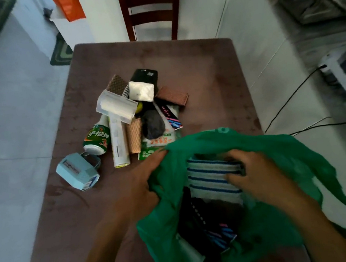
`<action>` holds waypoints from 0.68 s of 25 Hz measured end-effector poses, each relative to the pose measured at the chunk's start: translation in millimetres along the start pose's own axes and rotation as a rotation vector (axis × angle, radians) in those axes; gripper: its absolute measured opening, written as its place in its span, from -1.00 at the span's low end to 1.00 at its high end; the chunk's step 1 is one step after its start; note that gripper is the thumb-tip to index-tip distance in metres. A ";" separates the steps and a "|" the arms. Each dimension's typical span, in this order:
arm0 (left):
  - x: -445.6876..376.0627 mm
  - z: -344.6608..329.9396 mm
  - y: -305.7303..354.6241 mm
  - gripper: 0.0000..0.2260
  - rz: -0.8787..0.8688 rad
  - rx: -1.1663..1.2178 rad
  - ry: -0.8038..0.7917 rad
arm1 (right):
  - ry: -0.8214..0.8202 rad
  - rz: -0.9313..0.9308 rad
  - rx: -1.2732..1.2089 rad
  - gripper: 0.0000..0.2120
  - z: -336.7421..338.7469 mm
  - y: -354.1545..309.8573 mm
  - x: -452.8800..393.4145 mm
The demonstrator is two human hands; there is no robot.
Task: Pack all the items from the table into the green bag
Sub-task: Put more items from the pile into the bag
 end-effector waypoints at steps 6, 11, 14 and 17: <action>6.5 9.1 19.4 -0.22 -0.068 -0.133 0.034 | 0.354 0.309 -0.220 -0.85 6.2 -69.6 -16.9; -4.0 1.8 23.1 -0.28 -0.083 0.038 -0.078 | 0.157 0.206 -0.088 -0.58 -60.3 -86.4 -169.0; -7.3 -6.7 15.9 -0.31 -0.094 0.029 -0.007 | -0.244 0.105 0.442 -0.23 -127.7 -49.6 -233.1; -9.5 -23.2 7.5 -0.29 -0.031 0.198 -0.048 | -0.117 0.206 0.585 -0.64 -138.3 -34.2 -245.1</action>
Point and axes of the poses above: each hand's wrist, its own x-axis away from the middle knuckle, its own z-axis out of the back of the hand, y = z × x, the point moved 2 cm from there along -x, towards the middle knuckle, and after that the axes turned 1 degree about z, right-handed, at the moved point
